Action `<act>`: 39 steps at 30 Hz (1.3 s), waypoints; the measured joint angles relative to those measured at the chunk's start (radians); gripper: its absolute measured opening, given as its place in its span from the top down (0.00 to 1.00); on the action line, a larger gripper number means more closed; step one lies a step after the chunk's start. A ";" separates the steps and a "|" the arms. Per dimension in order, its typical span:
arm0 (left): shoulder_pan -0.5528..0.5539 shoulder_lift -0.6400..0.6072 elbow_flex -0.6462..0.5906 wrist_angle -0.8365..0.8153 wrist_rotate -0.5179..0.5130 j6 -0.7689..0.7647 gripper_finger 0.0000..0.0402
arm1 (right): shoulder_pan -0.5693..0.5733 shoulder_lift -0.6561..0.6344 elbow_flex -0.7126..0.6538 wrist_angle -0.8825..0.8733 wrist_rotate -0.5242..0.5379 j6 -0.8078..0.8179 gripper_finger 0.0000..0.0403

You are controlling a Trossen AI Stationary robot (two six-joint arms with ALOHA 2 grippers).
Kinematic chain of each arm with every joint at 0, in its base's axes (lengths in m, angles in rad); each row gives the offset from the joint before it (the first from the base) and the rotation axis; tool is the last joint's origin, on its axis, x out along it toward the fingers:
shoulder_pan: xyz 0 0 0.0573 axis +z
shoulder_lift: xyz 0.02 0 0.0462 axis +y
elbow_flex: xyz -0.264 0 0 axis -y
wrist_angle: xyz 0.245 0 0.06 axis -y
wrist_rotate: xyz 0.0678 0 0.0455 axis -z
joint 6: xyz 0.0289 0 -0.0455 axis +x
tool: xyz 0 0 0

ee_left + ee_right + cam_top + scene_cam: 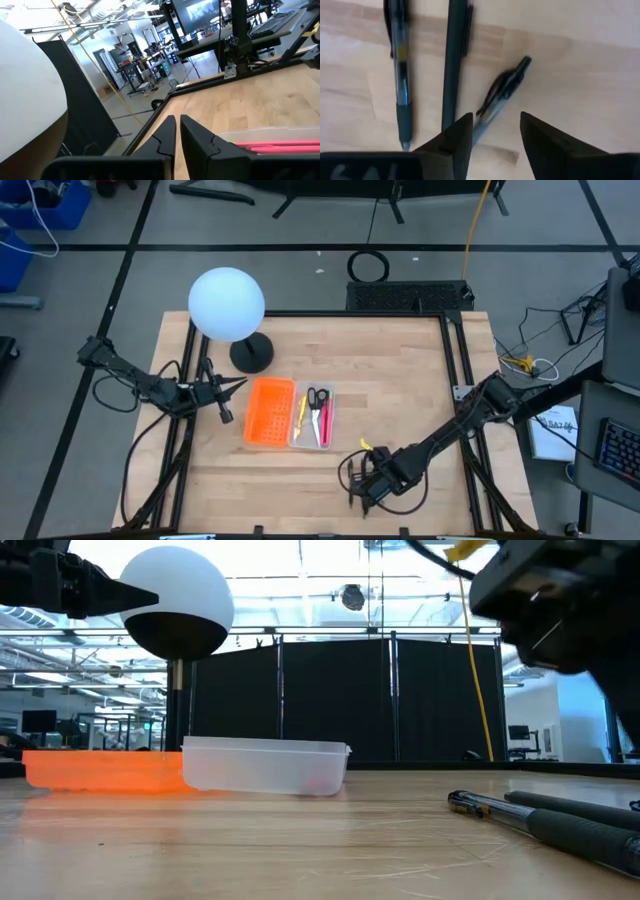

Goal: Pick & place school supplies into a supply box
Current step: Put the right black pen into the supply box

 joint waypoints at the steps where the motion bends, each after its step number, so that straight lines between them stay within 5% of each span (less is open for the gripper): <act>1: 0.000 0.000 0.000 0.000 0.000 0.000 0.91 | -0.004 0.000 -0.009 0.012 0.000 -0.005 0.61; 14: 0.000 0.000 0.000 -0.002 0.001 -0.008 0.91 | -0.051 -0.006 -0.148 0.088 -0.134 -0.121 0.68; 27: 0.000 0.000 0.000 -0.005 0.001 -0.008 0.91 | -0.091 -0.002 -0.209 0.035 -0.144 -0.325 0.90; 39: 0.000 0.000 0.000 -0.007 0.001 -0.005 0.91 | -0.195 -0.002 -0.210 -0.080 -0.101 -0.524 0.91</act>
